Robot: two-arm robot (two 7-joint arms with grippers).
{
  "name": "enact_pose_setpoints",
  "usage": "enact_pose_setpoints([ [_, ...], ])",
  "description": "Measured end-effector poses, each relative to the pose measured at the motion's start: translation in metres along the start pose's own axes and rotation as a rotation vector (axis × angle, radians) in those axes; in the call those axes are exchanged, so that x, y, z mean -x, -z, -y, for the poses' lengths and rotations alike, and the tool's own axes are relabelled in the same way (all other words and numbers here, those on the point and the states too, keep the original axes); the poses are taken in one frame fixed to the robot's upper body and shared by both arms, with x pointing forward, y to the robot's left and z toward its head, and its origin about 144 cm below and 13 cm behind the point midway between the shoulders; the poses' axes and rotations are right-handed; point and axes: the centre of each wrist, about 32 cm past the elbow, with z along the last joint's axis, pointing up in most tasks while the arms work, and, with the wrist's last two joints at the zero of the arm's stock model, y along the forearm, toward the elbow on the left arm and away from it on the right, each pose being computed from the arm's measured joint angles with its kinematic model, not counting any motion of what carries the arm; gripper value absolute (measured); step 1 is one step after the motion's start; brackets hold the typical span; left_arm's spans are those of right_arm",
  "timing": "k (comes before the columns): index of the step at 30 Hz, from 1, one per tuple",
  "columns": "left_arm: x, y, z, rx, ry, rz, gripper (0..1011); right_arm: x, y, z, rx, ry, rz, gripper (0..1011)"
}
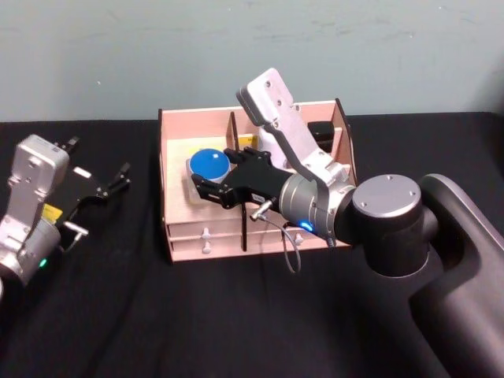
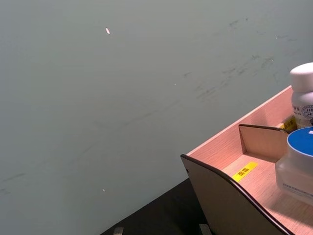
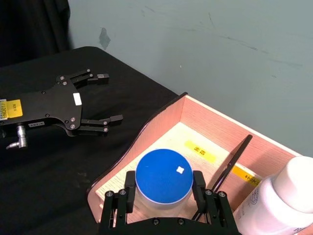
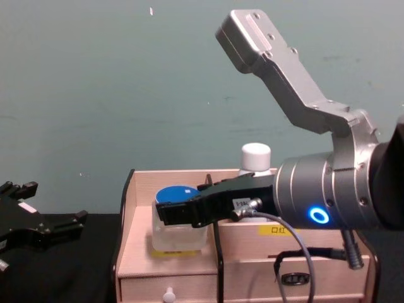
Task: Pick up the facial cleanser and watermelon frost from the table and place them into the tiered storage box.
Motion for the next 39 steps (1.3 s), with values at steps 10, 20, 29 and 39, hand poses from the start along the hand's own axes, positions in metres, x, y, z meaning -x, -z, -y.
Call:
enact_pose_setpoints([
  [10,0.0,0.0,0.0,0.0,0.0,0.0,1001,0.0,0.0,0.0,0.0,0.0,-0.001,944],
  [20,0.0,0.0,0.0,0.0,0.0,0.0,1001,0.0,0.0,0.003,-0.016,0.006,0.001,1000],
  [29,0.0,0.0,0.0,0.0,0.0,0.0,1001,0.004,-0.001,0.021,-0.121,0.065,0.087,1000],
  [39,0.0,0.0,0.0,0.0,0.0,0.0,1001,-0.003,0.016,0.06,-0.239,0.161,0.163,1000],
])
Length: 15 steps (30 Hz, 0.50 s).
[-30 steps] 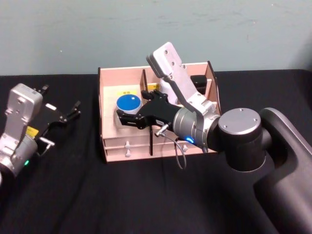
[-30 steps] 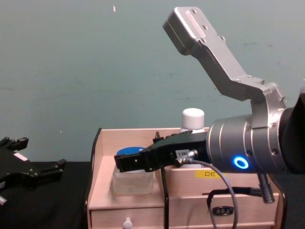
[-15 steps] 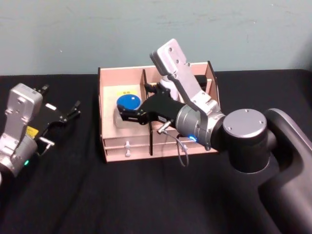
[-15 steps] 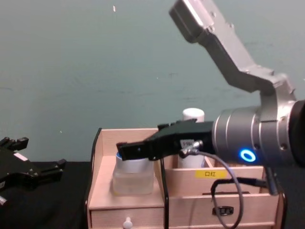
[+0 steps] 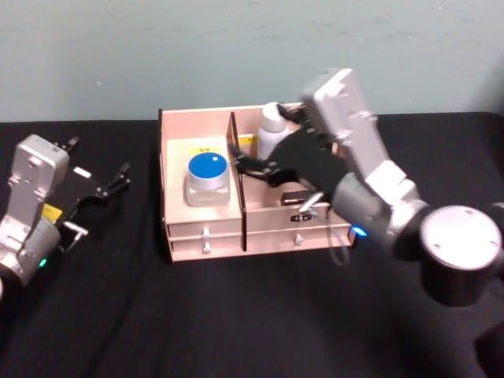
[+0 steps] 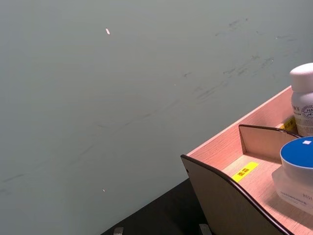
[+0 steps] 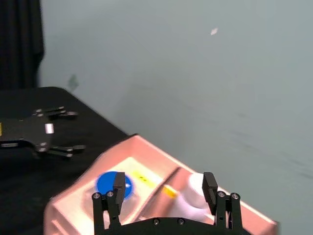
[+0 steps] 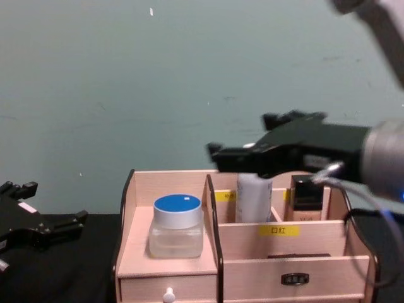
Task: Pick up the facial cleanser and watermelon frost from the table and place them into the tiered storage box.
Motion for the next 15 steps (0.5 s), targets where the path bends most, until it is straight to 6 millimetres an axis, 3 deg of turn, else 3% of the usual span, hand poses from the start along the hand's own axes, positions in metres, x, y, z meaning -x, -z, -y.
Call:
enact_pose_setpoints([
  [10,0.0,0.0,0.0,0.0,0.0,0.0,1001,-0.027,0.016,0.042,-0.045,0.134,0.045,1000],
  [15,0.0,0.0,0.0,0.0,0.0,0.0,1001,-0.039,0.026,0.052,-0.032,0.183,0.045,1000],
])
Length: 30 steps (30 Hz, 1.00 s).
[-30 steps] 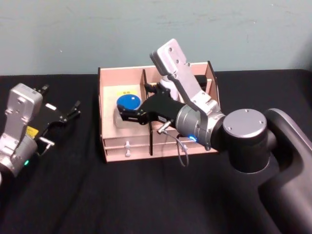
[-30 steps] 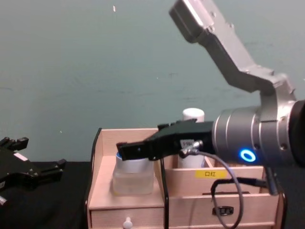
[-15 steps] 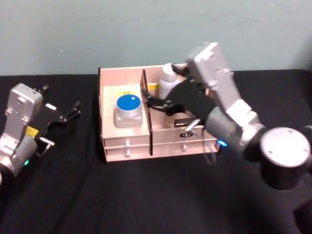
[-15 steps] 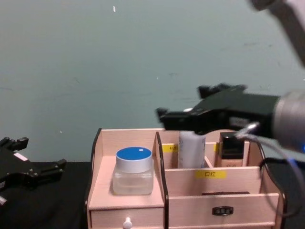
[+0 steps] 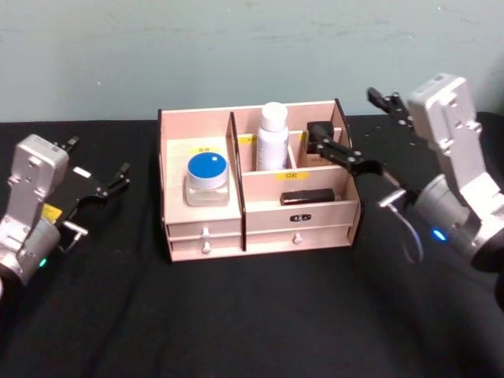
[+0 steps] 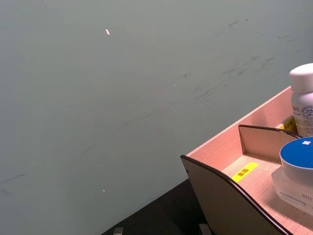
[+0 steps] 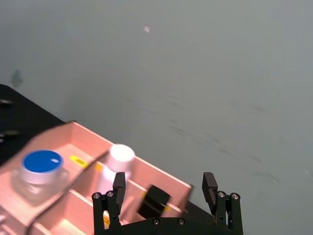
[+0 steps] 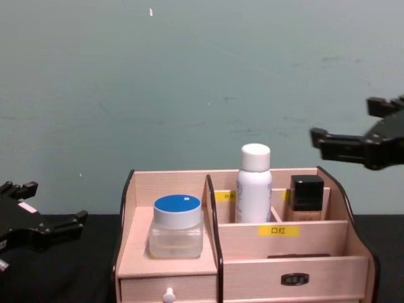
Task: Pick up the facial cleanser and watermelon frost from the table and place them into the tiered storage box.
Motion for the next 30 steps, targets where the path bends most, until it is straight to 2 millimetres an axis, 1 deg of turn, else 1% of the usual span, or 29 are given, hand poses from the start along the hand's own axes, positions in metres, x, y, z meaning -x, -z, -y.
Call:
enact_pose_setpoints([
  [7,0.0,0.0,0.0,0.0,0.0,0.0,1001,-0.016,0.017,0.003,0.036,0.083,0.001,1000],
  [15,0.0,0.0,0.0,0.0,0.0,0.0,1001,-0.031,0.039,0.0,0.096,0.164,-0.017,1000],
  [16,0.0,0.0,0.0,0.0,0.0,0.0,1002,-0.031,0.039,0.0,0.096,0.164,-0.017,1000],
  [25,0.0,0.0,0.0,0.0,0.0,0.0,1001,-0.036,0.062,-0.006,0.17,0.208,-0.04,1000],
  [30,0.0,0.0,0.0,0.0,0.0,0.0,1001,-0.036,0.068,-0.007,0.192,0.212,-0.044,1000],
])
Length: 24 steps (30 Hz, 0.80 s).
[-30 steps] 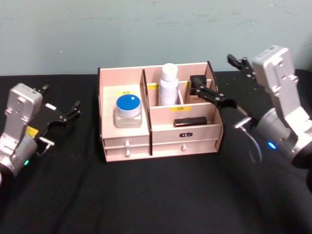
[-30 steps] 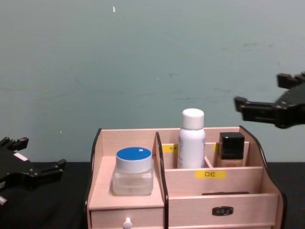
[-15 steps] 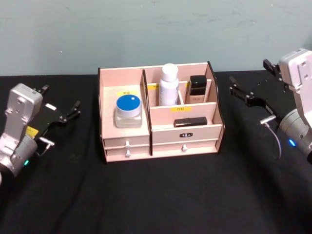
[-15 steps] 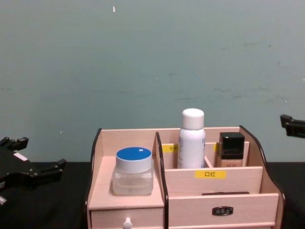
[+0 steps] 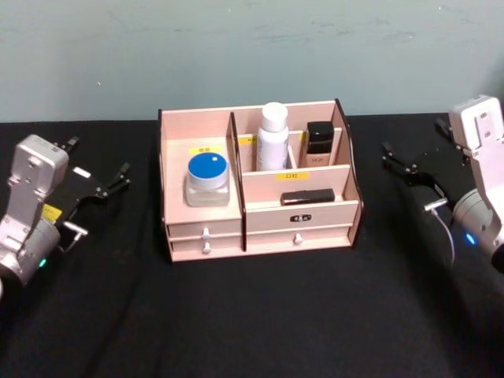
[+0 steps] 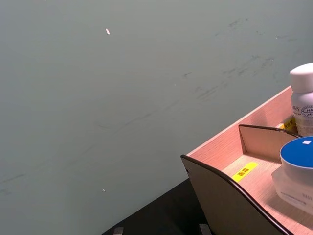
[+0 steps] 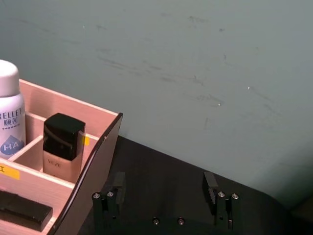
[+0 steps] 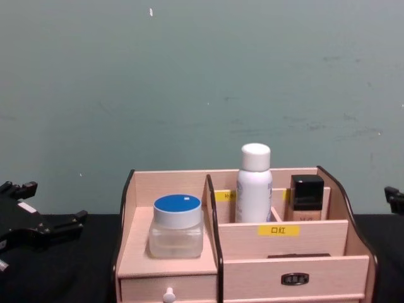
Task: Pick up the facial cleanser and watermelon frost from the table and place them into the tiered storage box.
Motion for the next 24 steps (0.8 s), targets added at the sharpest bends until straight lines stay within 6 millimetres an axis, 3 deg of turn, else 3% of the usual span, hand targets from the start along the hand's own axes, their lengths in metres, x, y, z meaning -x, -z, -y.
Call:
enact_pose_setpoints([
  [24,0.0,0.0,0.0,0.0,0.0,0.0,1001,-0.0005,-0.0022,0.0011,-0.008,-0.001,0.002,1000],
])
